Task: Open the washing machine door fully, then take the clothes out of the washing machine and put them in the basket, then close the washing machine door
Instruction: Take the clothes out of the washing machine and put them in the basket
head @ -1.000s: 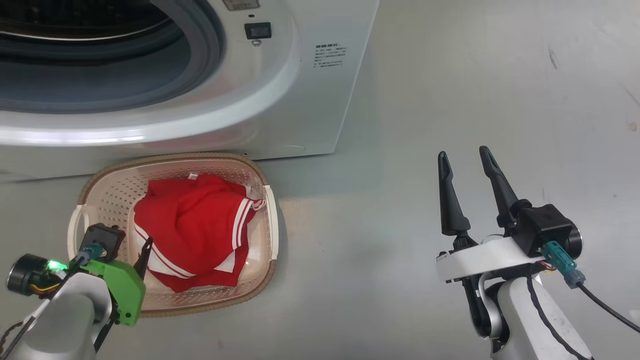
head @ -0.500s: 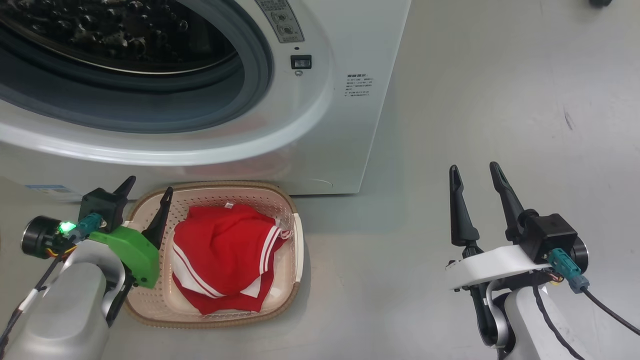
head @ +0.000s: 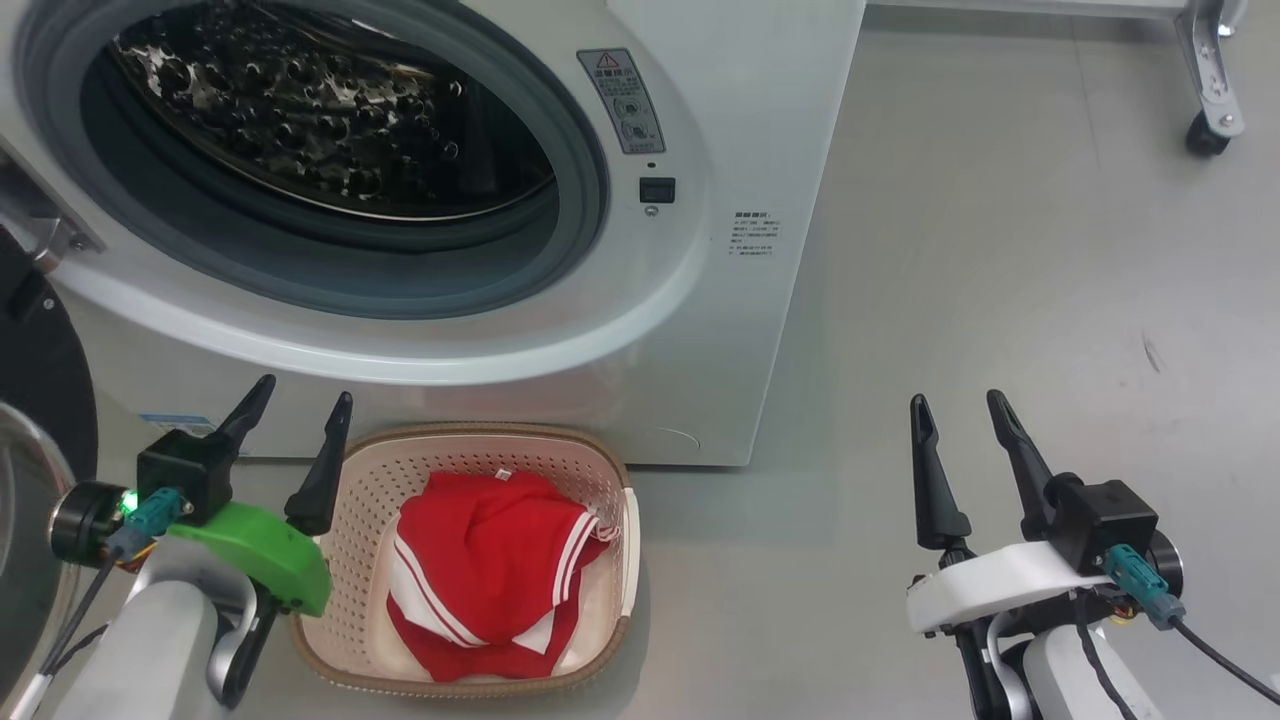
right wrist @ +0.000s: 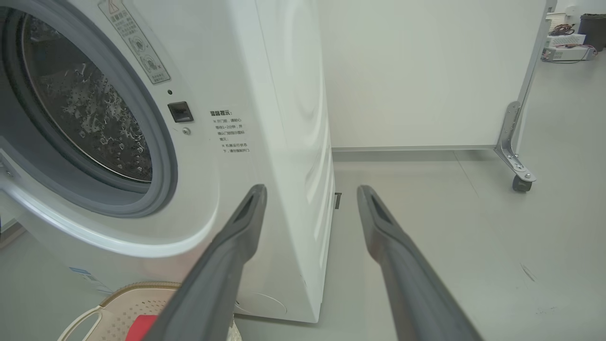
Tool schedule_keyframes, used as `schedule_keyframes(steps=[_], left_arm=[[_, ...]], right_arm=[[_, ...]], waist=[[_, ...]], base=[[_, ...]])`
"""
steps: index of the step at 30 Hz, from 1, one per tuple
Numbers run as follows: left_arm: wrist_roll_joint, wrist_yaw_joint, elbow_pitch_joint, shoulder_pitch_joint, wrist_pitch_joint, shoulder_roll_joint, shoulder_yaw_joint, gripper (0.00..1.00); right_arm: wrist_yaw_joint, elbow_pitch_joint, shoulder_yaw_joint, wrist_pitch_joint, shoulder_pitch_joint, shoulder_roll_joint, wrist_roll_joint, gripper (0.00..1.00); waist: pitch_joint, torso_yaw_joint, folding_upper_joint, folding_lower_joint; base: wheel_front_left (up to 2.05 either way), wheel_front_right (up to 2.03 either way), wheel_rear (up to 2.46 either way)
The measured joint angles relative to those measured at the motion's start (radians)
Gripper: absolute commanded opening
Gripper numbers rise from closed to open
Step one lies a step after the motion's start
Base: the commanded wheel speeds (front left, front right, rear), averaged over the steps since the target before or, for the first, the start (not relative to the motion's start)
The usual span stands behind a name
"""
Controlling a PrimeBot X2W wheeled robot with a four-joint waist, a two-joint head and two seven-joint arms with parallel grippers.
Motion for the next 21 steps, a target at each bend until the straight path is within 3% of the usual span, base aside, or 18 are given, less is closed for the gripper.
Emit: schedule_keyframes(steps=[21], left_arm=[[0.042, 0.029, -0.279, 0.247, -0.002, -0.053, 0.191, 1.0]], right_arm=[[0.035, -0.016, -0.036, 0.0, 0.074, 0.003, 0.009, 1.0]], waist=[[-0.101, 0.031, 0.0, 0.0]], base=[[0.0, 0.0, 0.0]])
